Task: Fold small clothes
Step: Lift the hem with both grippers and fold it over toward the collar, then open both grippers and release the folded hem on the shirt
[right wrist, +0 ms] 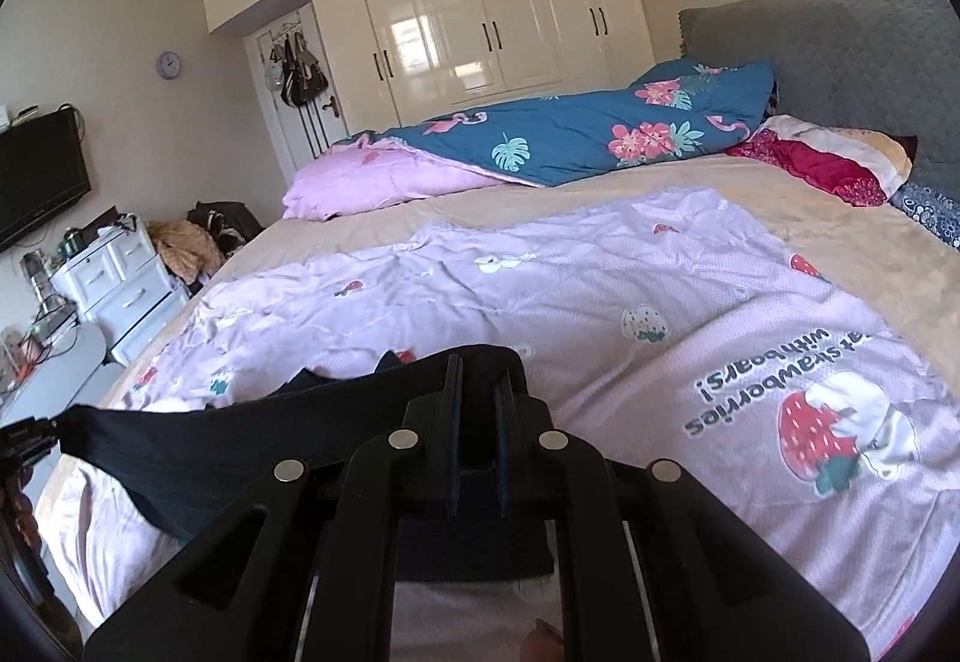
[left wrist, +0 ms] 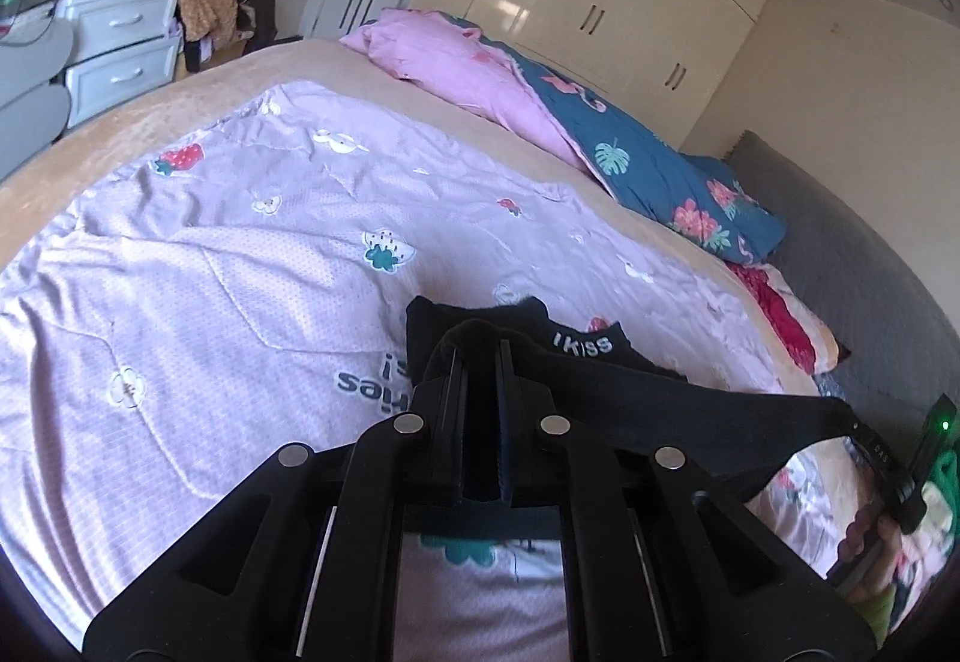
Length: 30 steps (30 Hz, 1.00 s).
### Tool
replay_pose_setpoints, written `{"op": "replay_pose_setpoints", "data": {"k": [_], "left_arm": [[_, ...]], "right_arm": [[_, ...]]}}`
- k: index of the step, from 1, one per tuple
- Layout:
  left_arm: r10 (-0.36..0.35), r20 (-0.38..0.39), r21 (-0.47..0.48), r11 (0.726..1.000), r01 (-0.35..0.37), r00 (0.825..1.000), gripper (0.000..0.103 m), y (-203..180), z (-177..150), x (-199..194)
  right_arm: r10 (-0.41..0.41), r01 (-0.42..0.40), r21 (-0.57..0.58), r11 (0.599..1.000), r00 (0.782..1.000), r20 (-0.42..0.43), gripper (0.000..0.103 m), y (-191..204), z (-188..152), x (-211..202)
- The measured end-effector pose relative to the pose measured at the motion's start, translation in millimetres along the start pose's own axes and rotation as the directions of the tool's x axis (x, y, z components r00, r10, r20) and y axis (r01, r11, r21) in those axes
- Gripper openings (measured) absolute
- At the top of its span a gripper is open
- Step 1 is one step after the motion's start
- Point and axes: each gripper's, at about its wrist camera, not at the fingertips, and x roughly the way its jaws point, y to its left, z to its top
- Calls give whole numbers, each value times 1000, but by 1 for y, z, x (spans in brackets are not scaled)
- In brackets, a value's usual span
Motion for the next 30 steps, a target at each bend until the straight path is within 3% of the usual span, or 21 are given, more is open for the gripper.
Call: {"op": "replay_pose_setpoints", "data": {"k": [11, 26, 28, 30], "left_arm": [[61, -16, -22, 998, -61, 998, 2, 12, 15, 59], [93, -78, -31, 995, -95, 993, 3, 27, -2, 114], [116, -64, -18, 993, -117, 991, 5, 26, -2, 111], [132, -32, -6, 991, -132, 991, 6, 23, -1, 102]], "right_arm": [[-73, 75, 42, 996, 996, -58, 8, -2, 8, 68], [-133, 133, -13, 991, 975, -178, 9, -9, -28, 130], [-155, 146, -62, 987, 975, -161, 14, -2, -30, 128], [-179, 168, -87, 982, 975, -131, 28, 1, -30, 122]]}}
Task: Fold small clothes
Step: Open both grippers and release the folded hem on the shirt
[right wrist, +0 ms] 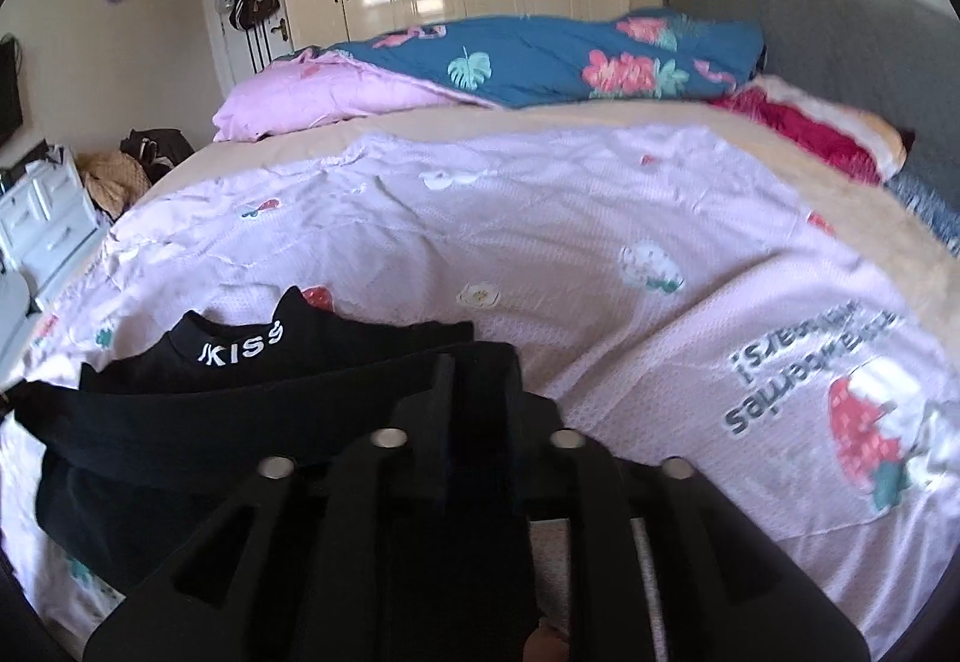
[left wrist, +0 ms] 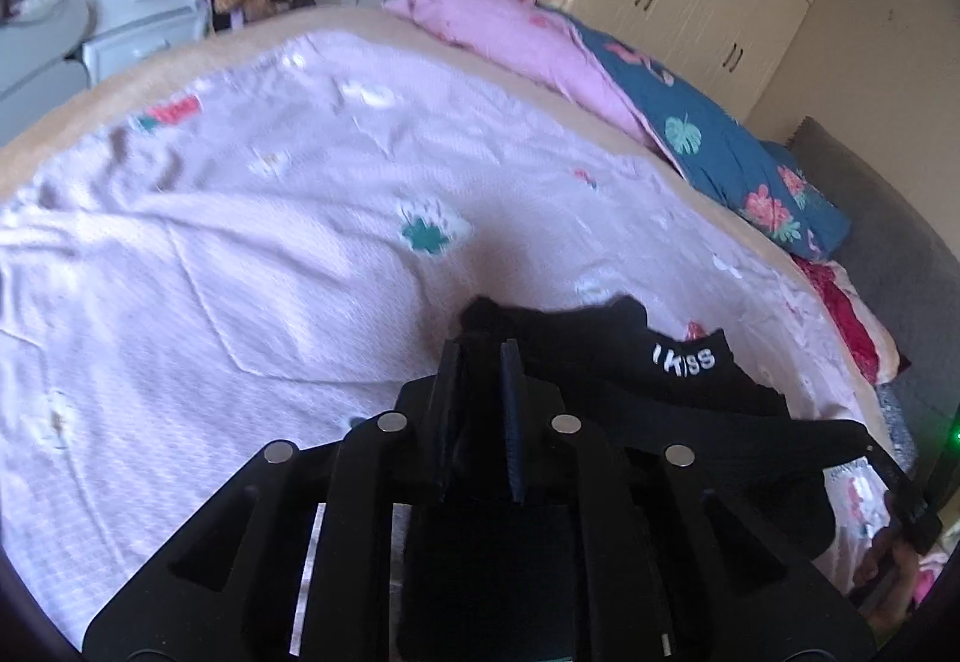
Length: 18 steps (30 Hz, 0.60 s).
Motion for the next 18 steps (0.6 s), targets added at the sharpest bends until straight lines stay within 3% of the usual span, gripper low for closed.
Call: {"op": "replay_pose_setpoints", "data": {"k": [6, 15, 18], "left_arm": [[-48, 1, 72, 996, 48, 999, 7, -22, -9, -18], [-67, -103, 233, 968, 89, 992, 21, -66, -40, -7], [-55, -118, 264, 961, 84, 992, 32, -72, -47, -4]], "right_arm": [[29, -28, -19, 999, 998, 58, 30, 2, -2, -21], [110, -106, -117, 987, 993, 33, 28, 33, -12, -30], [150, -147, -124, 981, 989, 15, 28, 41, -14, -31]]}}
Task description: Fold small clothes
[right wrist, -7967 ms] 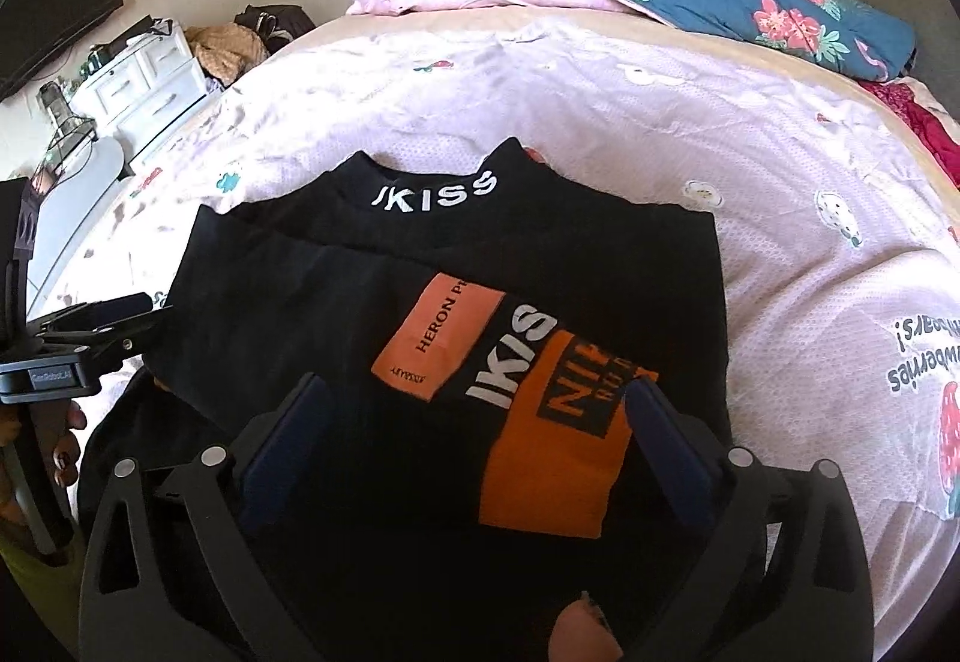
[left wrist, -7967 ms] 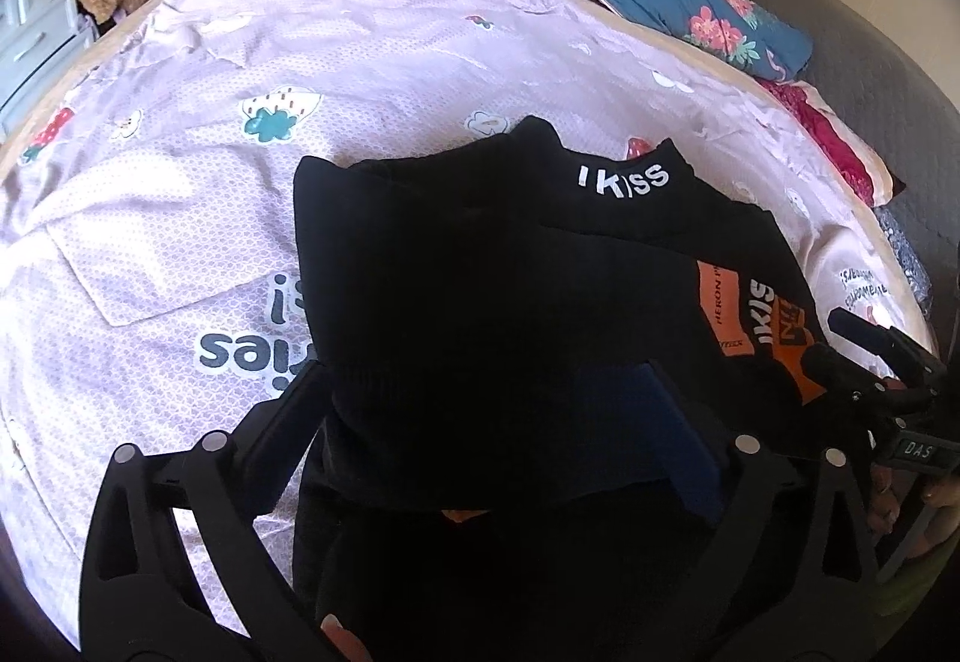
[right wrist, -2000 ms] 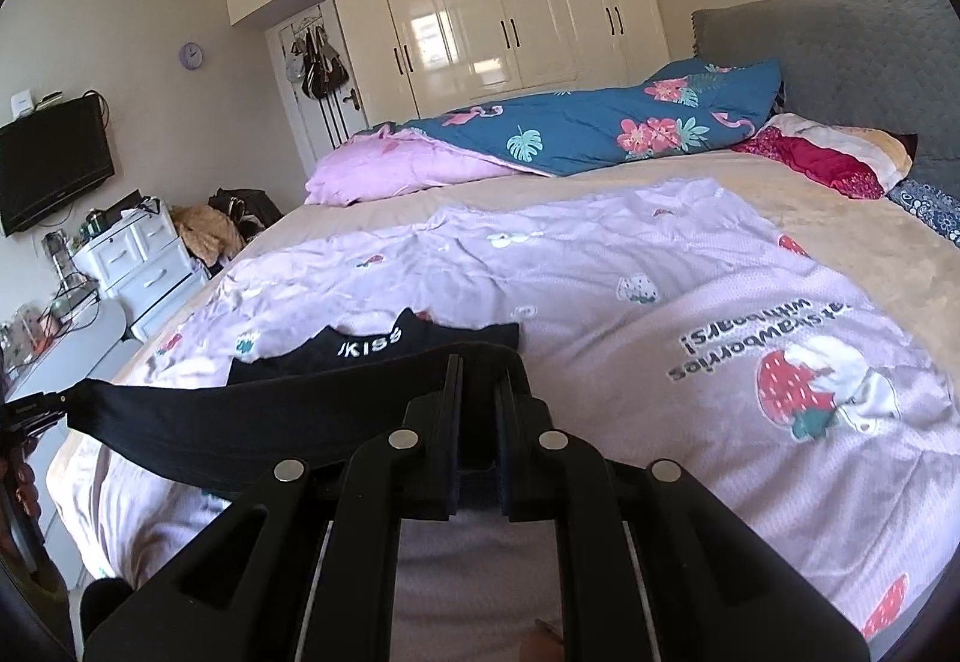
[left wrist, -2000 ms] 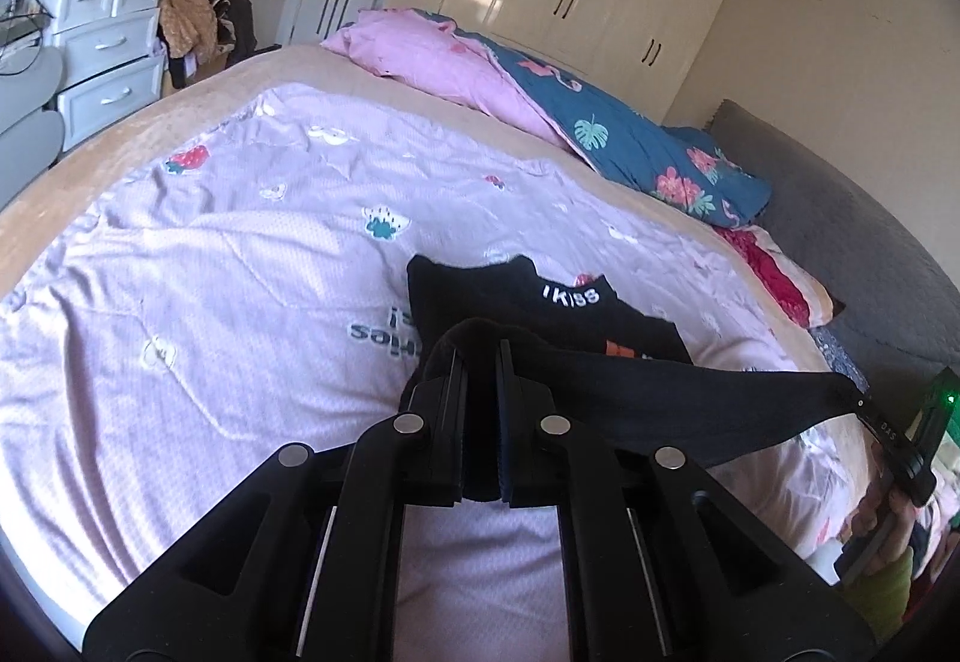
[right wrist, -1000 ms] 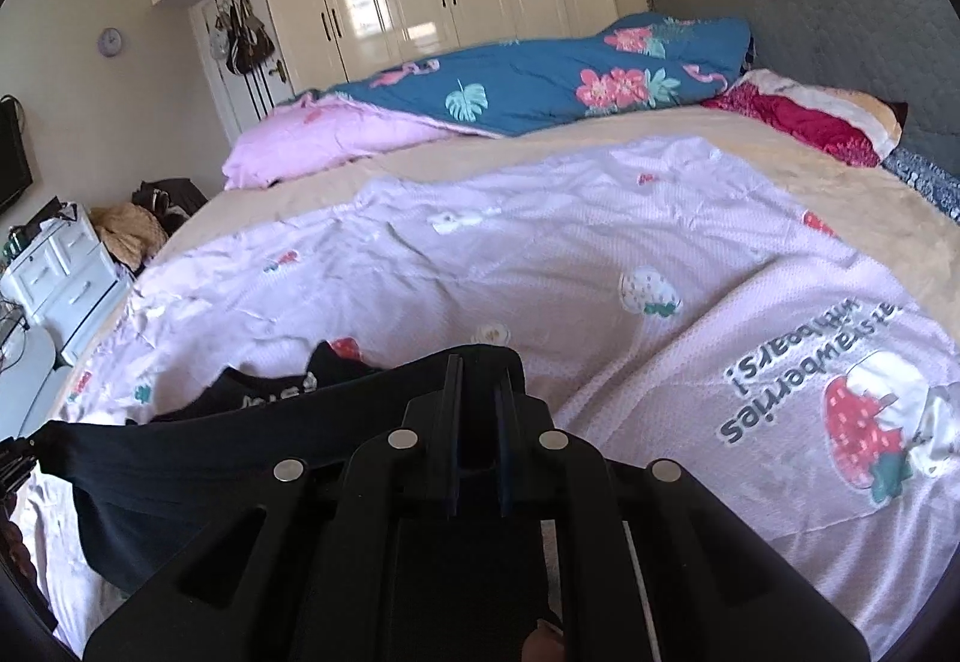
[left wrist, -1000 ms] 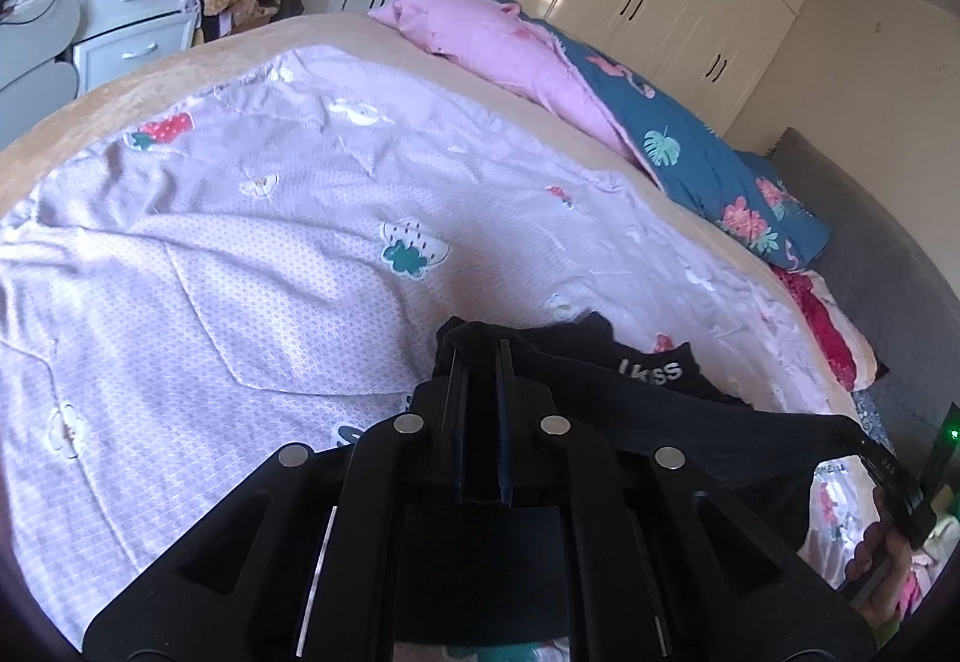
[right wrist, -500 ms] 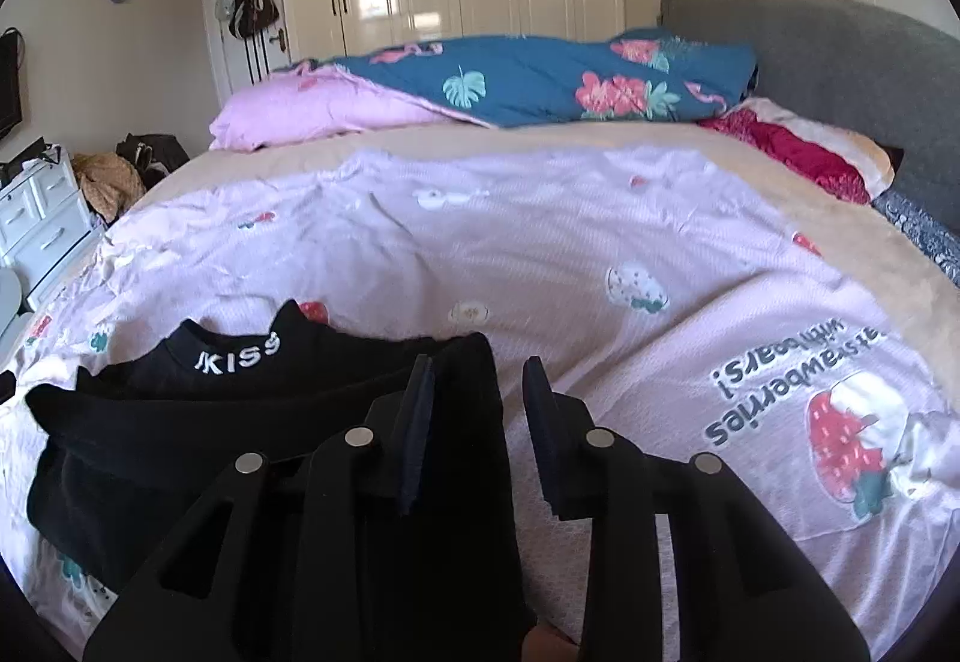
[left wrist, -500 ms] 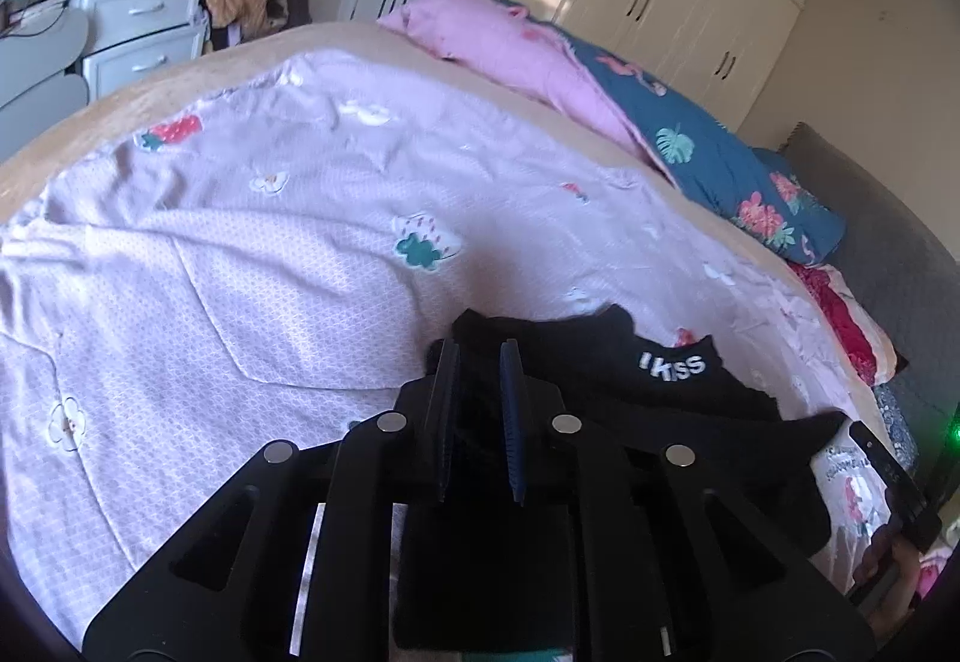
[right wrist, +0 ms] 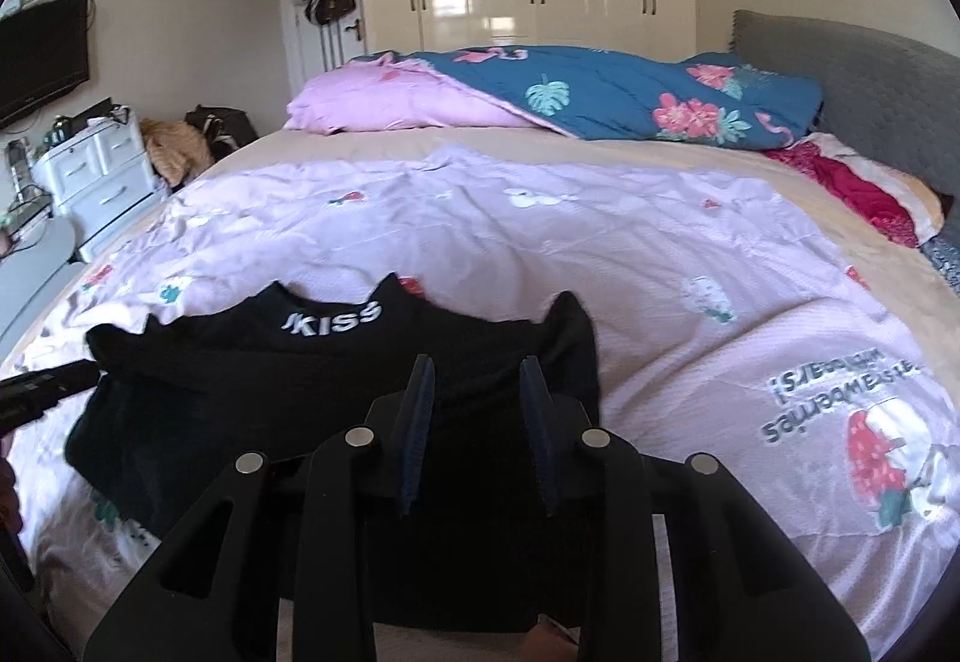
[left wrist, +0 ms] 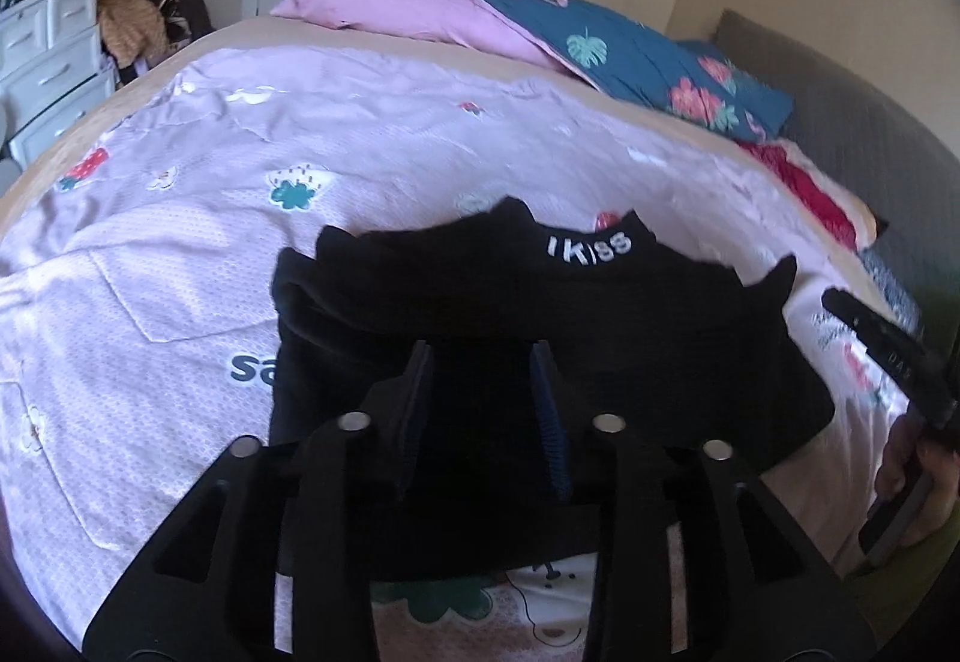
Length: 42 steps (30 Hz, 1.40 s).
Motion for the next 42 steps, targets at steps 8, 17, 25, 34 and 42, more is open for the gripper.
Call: {"op": "replay_pose_setpoints", "data": {"k": [8, 17, 25, 34, 42], "left_arm": [[-1, -27, 46, 999, 3, 1000, 64, -14, -6, 3], [-17, -97, 52, 998, 23, 995, 69, -17, -14, 15], [-29, -137, 83, 996, 41, 990, 16, -22, -21, 27], [20, -146, 92, 996, -6, 989, 17, -17, -20, 45], [67, -138, 96, 994, -53, 988, 17, -9, -8, 66]], "right_arm": [[85, -87, -62, 994, 996, -35, 30, 30, -5, 0], [108, -116, -92, 989, 991, -83, 46, 43, -12, 6], [164, -199, -157, 967, 964, -209, 27, 66, -28, 21], [116, -176, -194, 965, 952, -283, 26, 83, -37, 44], [47, -105, -160, 982, 943, -329, 20, 72, -32, 78]]}}
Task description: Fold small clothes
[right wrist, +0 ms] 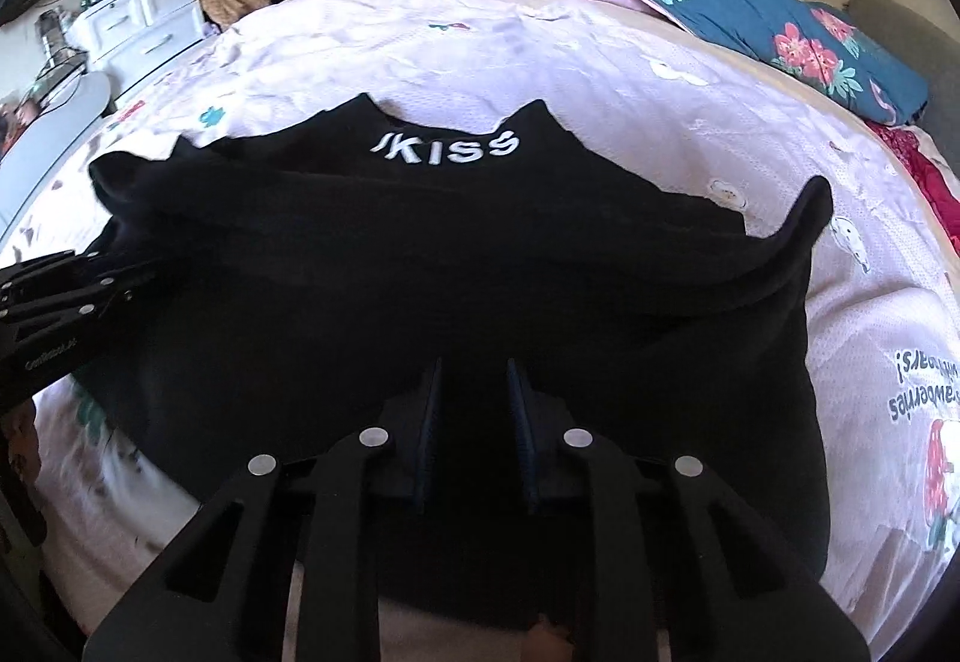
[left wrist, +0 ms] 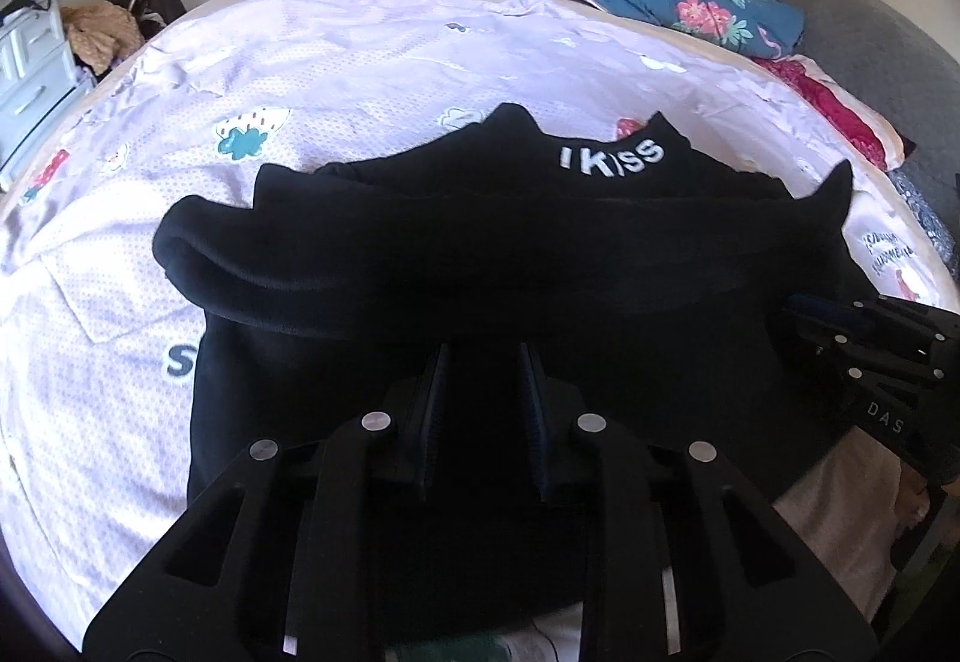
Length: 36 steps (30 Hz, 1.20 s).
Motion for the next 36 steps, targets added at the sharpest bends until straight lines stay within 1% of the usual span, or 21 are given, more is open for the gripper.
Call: {"op": "replay_pose_setpoints", "data": {"k": [4, 7, 10, 12, 14, 15, 18, 20, 21, 22, 23, 24, 25, 28, 31, 32, 33, 34, 35, 36], "left_arm": [[-2, 10, -15, 1000, 2, 1000, 17, 7, 11, 9], [-7, 23, -50, 999, 8, 1000, 17, 16, 19, 14], [19, 51, -74, 997, -15, 999, 17, 25, 31, 15], [26, 62, -115, 993, -19, 998, 17, 38, 37, 16], [12, 77, -160, 987, 0, 997, 18, 52, 39, 12], [20, 89, -176, 984, -4, 996, 21, 57, 40, 9], [40, 134, -212, 977, -11, 990, 22, 68, 43, -5], [67, 165, -232, 972, -28, 984, 23, 78, 44, -15], [93, 174, -247, 968, -48, 980, 24, 85, 44, -20], [102, 176, -256, 965, -54, 979, 27, 89, 44, -22], [111, 173, -267, 962, -62, 979, 29, 95, 43, -23], [117, 158, -279, 958, -70, 980, 35, 102, 43, -21], [112, 145, -285, 956, -67, 983, 38, 105, 42, -19], [71, 93, -295, 955, -40, 993, 39, 110, 40, -4], [51, 70, -284, 958, -30, 996, 39, 108, 36, 5], [56, 74, -272, 962, -34, 996, 38, 106, 36, 4], [62, 79, -263, 964, -39, 995, 26, 104, 36, 4], [75, 92, -246, 968, -50, 993, 8, 101, 37, 3], [82, 101, -237, 970, -56, 991, 5, 98, 38, 2], [83, 111, -232, 971, -55, 990, 4, 97, 38, 0]], "right_arm": [[-3, 3, 6, 1000, 1000, 1, 15, -7, 11, 12], [-2, 2, 15, 1000, 1000, 14, 15, -13, 22, 21], [-10, 9, 29, 1000, 999, 34, 15, -18, 34, 28], [-36, 34, 34, 999, 998, 55, 15, -22, 42, 32], [-39, 34, 68, 997, 996, 74, 15, -32, 47, 34], [-39, 31, 94, 995, 996, 84, 16, -39, 49, 34], [-42, 21, 180, 983, 993, 110, 17, -64, 50, 27], [-54, 24, 229, 973, 991, 126, 18, -82, 48, 17], [-61, 27, 250, 968, 989, 131, 19, -91, 47, 12], [-65, 27, 272, 962, 989, 133, 24, -101, 45, 7], [-70, 30, 286, 958, 989, 131, 34, -110, 44, 5], [-79, 37, 298, 954, 989, 128, 40, -117, 42, 4], [-93, 52, 314, 948, 989, 118, 48, -127, 40, 3], [-112, 81, 338, 938, 991, 74, 49, -142, 34, 9], [-90, 71, 330, 941, 995, 43, 49, -144, 30, 19], [-89, 70, 324, 943, 995, 44, 47, -142, 29, 20], [-85, 66, 316, 946, 995, 47, 41, -140, 29, 21], [-77, 57, 306, 950, 996, 54, 18, -138, 29, 21], [-75, 55, 303, 951, 996, 57, 12, -137, 30, 21], [-79, 56, 302, 952, 995, 62, 9, -135, 30, 19]]}}
